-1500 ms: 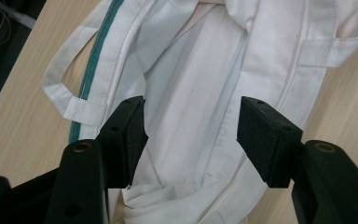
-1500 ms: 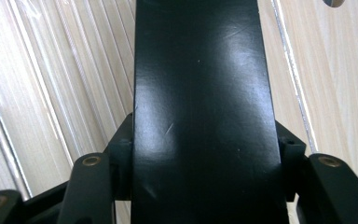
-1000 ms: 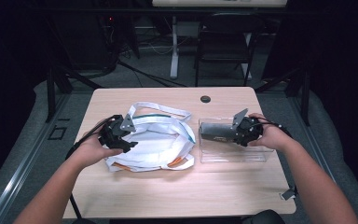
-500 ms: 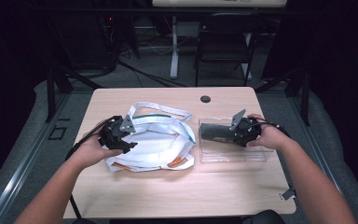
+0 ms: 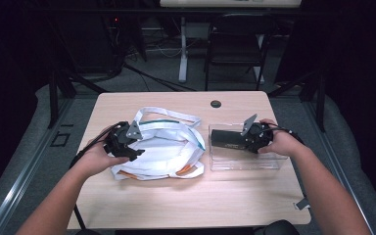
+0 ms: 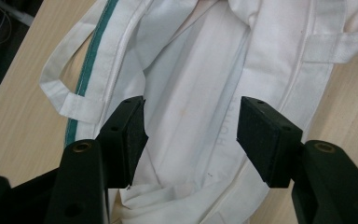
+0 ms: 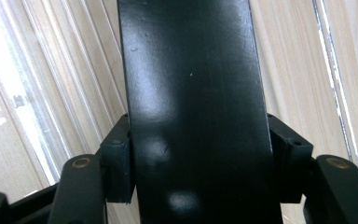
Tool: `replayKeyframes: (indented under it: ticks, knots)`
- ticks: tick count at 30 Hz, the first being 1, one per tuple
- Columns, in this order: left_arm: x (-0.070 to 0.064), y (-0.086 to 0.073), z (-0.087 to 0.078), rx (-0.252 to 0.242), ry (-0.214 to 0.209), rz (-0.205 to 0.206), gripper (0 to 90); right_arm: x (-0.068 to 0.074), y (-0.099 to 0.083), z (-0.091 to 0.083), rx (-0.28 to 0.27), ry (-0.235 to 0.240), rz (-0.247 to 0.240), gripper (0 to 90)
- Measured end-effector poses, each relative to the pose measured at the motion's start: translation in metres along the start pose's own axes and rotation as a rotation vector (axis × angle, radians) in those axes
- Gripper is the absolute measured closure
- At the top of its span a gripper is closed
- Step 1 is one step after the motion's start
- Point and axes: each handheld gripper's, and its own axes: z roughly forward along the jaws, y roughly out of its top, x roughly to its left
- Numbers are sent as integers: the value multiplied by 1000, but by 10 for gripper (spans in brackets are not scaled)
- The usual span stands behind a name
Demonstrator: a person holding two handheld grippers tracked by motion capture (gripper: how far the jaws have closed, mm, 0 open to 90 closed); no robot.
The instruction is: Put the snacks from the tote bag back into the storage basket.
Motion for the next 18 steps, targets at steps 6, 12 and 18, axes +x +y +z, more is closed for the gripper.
replayKeyframes:
  ticks: [6, 12, 18]
  knots:
    - [-1, -3, -1, -2, 3, -1, 417, 0, -1, 4, 9, 2, 9, 374]
    - [-2, -5, 0, -2, 4, -2, 417, -1, -1, 8, 21, 2, 13, 374]
    - [-2, -7, 2, -1, 2, -7, 418, -1, -1, 10, 28, -8, 13, 372]
